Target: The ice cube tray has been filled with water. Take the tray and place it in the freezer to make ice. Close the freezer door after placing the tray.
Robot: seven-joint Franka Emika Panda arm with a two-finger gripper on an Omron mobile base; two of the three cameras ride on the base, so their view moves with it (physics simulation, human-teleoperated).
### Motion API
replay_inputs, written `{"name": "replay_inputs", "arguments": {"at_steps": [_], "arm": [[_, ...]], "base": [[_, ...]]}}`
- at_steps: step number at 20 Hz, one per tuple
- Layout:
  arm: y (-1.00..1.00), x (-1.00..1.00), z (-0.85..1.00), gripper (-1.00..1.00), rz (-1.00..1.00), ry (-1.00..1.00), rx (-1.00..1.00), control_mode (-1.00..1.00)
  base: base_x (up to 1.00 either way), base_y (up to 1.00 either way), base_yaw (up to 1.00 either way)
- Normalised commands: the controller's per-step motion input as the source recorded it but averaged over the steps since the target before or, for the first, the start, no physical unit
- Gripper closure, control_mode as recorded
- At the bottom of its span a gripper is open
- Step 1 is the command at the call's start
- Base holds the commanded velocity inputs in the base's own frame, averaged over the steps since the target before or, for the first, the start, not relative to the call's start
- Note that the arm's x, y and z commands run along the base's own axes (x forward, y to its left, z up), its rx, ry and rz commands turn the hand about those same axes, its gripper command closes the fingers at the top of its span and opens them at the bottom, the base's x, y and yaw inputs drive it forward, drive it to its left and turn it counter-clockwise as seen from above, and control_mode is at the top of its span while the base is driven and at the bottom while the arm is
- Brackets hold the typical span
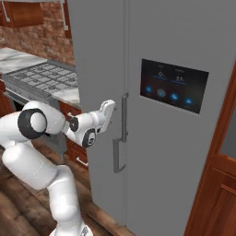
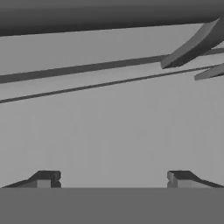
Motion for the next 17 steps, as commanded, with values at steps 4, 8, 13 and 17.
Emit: {"name": "replay_inputs", "arguments": {"at_steps": [4,8,13,17], "arm": [[-0.42,0.46,0.21,-1.0,0.0,-0.09,0.2,-1.0],[-0.29,0.55,0.2,-1.0,-0.02,-0.11,0.16,-1.0],[-0.22,0.28,0.19,-1.0,-0.02,-0.13,0.14,-1.0],[-0.11,0.03,0.22,-1.0,-0.04,-0.2,0.1,-1.0]], "base": [[0.0,0.0,0.0],[0.0,0.0,0.0],[0.0,0.0,0.0],[0.0,0.0,0.0]]}}
